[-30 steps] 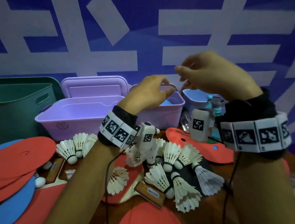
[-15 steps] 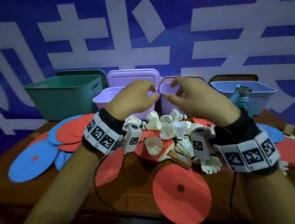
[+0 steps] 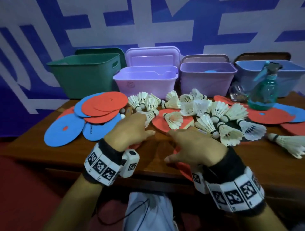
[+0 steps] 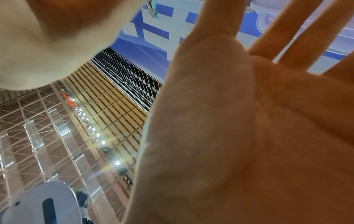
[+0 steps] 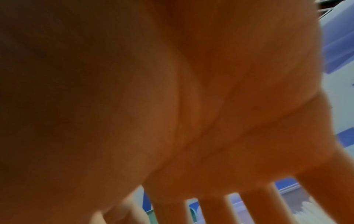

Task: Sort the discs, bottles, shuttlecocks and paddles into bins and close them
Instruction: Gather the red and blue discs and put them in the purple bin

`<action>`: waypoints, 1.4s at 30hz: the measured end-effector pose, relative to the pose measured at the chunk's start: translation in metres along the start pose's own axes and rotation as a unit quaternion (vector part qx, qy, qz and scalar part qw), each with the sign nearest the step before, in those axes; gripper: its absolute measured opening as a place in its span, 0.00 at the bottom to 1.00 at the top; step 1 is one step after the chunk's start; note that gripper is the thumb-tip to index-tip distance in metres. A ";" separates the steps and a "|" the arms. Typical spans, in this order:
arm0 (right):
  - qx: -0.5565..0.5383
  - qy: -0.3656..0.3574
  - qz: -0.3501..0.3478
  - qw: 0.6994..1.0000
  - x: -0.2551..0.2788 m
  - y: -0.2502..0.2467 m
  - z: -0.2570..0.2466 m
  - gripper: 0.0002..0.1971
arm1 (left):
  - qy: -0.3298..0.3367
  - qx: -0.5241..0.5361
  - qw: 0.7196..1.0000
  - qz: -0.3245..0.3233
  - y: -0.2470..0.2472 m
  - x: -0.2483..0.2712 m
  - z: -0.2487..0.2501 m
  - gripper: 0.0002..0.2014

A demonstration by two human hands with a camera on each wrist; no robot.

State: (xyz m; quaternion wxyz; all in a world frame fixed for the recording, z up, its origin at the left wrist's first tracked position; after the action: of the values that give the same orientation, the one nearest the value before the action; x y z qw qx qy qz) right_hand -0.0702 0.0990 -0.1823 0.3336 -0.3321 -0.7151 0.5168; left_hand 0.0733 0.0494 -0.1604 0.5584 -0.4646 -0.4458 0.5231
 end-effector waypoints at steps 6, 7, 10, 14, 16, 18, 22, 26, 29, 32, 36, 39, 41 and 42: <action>0.000 0.084 -0.090 0.992 0.016 0.037 0.016 0.52 | -0.035 0.015 0.999 -0.012 0.006 0.009 -0.025 0.32; -0.001 0.087 -0.092 0.992 0.016 0.038 0.015 0.52 | -0.037 0.013 0.999 -0.013 0.006 0.009 -0.024 0.31; -0.009 0.088 -0.103 0.991 0.016 0.039 0.013 0.47 | -0.043 0.011 0.999 -0.027 0.012 0.008 -0.020 0.30; -0.036 0.050 -0.090 0.994 0.027 0.025 0.005 0.31 | -0.030 0.016 0.999 -0.035 0.010 0.005 -0.016 0.28; -0.020 0.037 -0.043 0.998 0.032 0.008 0.001 0.19 | -0.032 0.013 0.999 -0.027 0.003 0.001 -0.022 0.28; 0.010 0.028 0.030 0.999 0.036 -0.012 -0.009 0.12 | -0.039 0.011 0.999 -0.018 -0.005 -0.006 -0.032 0.26; 0.035 0.017 0.239 0.970 0.045 -0.070 -0.037 0.16 | -0.069 0.017 0.997 0.026 -0.033 -0.022 -0.060 0.19; -0.013 -0.025 0.417 0.908 0.045 -0.112 -0.056 0.27 | -0.116 -0.026 0.992 0.046 -0.052 -0.047 -0.096 0.24; -0.058 -0.060 0.491 0.867 0.032 -0.127 -0.062 0.29 | -0.138 -0.059 0.988 0.025 -0.055 -0.069 -0.126 0.28; -0.109 -0.070 0.518 0.845 0.016 -0.130 -0.055 0.35 | -0.150 -0.058 0.987 0.001 -0.053 -0.085 -0.142 0.25; -0.156 -0.062 0.545 0.821 0.002 -0.126 -0.038 0.31 | -0.134 -0.099 0.985 -0.042 -0.037 -0.100 -0.143 0.26; -0.167 -0.031 0.512 0.842 -0.013 -0.117 -0.028 0.24 | -0.109 -0.124 0.986 -0.018 -0.041 -0.110 -0.141 0.27; -0.189 -0.024 0.481 0.856 -0.021 -0.110 -0.024 0.25 | -0.097 -0.143 0.985 -0.004 -0.045 -0.111 -0.139 0.26; -0.195 -0.020 0.472 0.859 -0.023 -0.108 -0.022 0.27 | -0.090 -0.152 0.984 -0.007 -0.045 -0.110 -0.137 0.24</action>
State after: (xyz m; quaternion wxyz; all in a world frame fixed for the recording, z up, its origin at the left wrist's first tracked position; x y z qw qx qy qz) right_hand -0.0528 0.0651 -0.0765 -0.0363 -0.6777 -0.5654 0.4687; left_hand 0.2100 -0.0689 -0.1413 0.4427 -0.4919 -0.5714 0.4854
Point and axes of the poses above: each hand's wrist, its own x-axis away from the middle knuckle, its own y-axis out of the palm, z = x × y, the point moved 9 cm from there along -x, towards the middle knuckle, and after that the axes turned 10 degrees about -y, right-handed, at the moved point
